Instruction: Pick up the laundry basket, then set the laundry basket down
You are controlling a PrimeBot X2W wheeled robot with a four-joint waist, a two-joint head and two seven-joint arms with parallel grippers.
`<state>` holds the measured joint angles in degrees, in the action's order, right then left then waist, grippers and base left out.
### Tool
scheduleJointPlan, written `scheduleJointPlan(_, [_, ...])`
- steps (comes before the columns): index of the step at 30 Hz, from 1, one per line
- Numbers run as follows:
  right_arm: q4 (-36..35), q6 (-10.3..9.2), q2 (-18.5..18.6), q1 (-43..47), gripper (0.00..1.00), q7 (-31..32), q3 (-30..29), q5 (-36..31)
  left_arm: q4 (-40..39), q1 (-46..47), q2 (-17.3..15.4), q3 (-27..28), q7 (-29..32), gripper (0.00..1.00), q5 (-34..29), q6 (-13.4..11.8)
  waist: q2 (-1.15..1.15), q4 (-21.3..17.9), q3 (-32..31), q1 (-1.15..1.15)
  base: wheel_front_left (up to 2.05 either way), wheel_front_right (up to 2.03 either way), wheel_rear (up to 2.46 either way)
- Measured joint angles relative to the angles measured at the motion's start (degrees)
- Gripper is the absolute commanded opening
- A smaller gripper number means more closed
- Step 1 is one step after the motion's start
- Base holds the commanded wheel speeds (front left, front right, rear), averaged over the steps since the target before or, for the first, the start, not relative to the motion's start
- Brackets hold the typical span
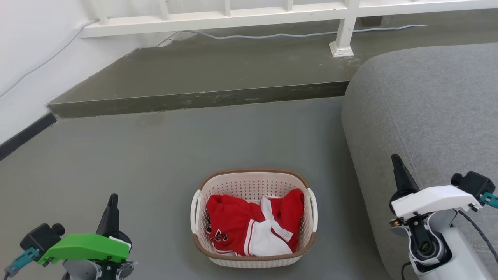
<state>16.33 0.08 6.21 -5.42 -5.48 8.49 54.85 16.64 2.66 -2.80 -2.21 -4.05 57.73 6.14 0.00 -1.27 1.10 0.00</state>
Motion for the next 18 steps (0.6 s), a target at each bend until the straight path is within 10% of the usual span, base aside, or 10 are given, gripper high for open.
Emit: scheduleJointPlan(18, [0.0, 1.93, -0.8, 0.0, 0.0, 3.1, -4.3, 11.4, -0.1, 0.1, 0.1, 2.1, 3.3, 0.0, 10.1, 0.2, 0.0, 0.4, -0.3, 0.0, 0.0, 0.0, 0.0])
